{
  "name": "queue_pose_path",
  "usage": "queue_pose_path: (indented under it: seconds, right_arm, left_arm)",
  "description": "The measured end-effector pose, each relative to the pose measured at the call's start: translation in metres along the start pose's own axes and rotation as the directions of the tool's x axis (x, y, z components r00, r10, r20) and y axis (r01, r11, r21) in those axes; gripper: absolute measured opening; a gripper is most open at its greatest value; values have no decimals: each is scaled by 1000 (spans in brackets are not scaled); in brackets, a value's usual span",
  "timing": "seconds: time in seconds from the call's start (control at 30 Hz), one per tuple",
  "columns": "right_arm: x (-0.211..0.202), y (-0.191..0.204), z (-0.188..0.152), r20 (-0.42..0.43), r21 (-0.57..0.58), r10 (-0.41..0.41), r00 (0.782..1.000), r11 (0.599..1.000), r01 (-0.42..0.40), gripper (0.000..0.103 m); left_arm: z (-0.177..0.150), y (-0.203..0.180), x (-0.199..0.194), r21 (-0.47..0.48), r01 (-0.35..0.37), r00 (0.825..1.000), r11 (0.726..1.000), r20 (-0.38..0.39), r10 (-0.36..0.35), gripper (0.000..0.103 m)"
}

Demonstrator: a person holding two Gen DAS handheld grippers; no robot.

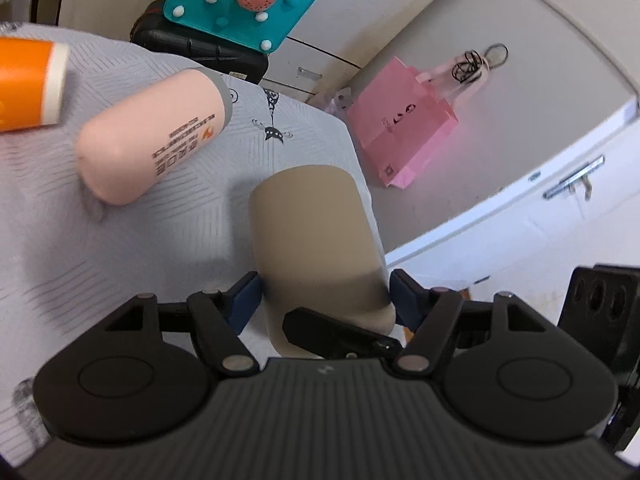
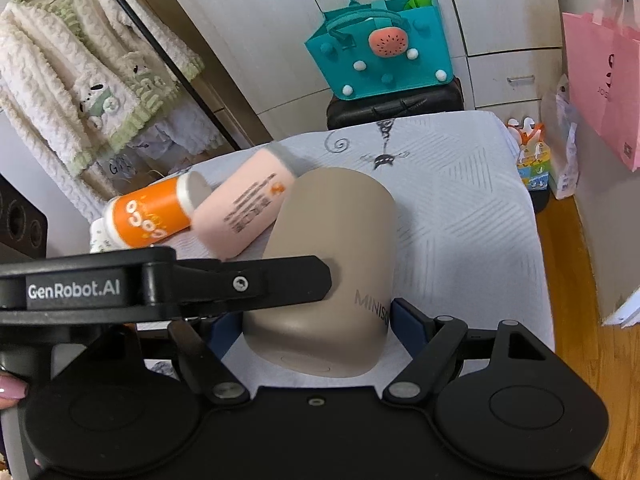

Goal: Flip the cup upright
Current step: 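Close the left gripper around the beige tumbler's body, then lift and rotate the tumbler with the left gripper until its open rim faces up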

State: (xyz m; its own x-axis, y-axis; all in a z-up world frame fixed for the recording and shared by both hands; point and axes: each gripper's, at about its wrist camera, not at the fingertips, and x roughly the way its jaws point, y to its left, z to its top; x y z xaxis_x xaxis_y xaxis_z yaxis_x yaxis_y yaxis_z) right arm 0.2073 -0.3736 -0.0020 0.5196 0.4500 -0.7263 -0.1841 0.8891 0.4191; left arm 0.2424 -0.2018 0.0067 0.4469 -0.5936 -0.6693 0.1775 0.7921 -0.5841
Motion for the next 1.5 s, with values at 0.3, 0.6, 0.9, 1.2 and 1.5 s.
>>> queue_pose_path:
  seconds: [0.3,0.6,0.9,1.2,1.5]
  right_arm:
    - [-16,60,-26,-10,-38,62,998,997,-62,83]
    - [3,132,-44,-55,-101,110,992,988,-115,83]
    - [43,189,-58,-123,-108,134,983,983,-148,84]
    - [78,207,-52,-159,-111,109,981,986,-127,84]
    - [97,209,-49,-190,-149,39,981,986,-68,84]
  left_arm:
    - [-28,12,-78,15,-45,999,999,30,45,69]
    - [-44,66,-149,-38,-90,993,995,74,92,68]
    - [-50,132,-190,-123,-113,990,986,65,121,68]
    - [-40,164,-183,-100,-112,993,989,30,116,68]
    - [-33,176,-164,-40,-89,996,995,7,89,68]
